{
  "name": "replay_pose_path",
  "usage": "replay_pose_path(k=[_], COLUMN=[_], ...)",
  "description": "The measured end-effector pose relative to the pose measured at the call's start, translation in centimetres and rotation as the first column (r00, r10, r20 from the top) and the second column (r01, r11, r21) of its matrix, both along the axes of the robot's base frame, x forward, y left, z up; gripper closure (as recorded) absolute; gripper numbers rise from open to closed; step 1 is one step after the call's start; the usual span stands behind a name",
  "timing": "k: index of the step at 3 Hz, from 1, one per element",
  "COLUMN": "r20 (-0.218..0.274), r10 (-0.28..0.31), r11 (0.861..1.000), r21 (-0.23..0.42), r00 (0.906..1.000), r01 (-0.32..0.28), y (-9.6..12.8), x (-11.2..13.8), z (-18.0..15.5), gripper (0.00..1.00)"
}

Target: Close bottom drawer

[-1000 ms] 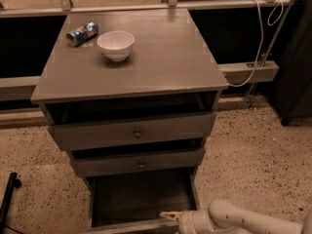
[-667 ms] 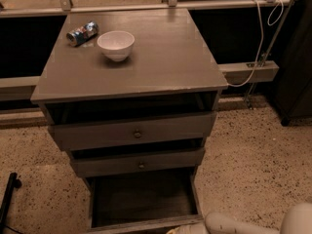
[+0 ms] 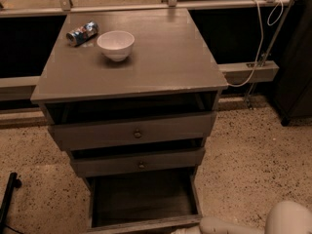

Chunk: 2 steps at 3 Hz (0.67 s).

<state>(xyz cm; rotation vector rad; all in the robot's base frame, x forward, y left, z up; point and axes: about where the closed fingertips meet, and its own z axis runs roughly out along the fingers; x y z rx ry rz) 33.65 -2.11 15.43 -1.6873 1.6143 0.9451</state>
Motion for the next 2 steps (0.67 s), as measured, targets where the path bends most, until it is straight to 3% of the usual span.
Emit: replay_pose_path(k=[1, 2], r20=[-0.037, -0.003], r10=[-0.114, -0.245], r11=[0.993, 0.969], r21=[-0.018, -0.010], r00=[0.9927, 0.9694], r01=[0.114, 0.245], y=[-1.6, -3.5], x=[1.9, 6.4], z=[-2.2, -3.7], gripper=[1.00, 1.00])
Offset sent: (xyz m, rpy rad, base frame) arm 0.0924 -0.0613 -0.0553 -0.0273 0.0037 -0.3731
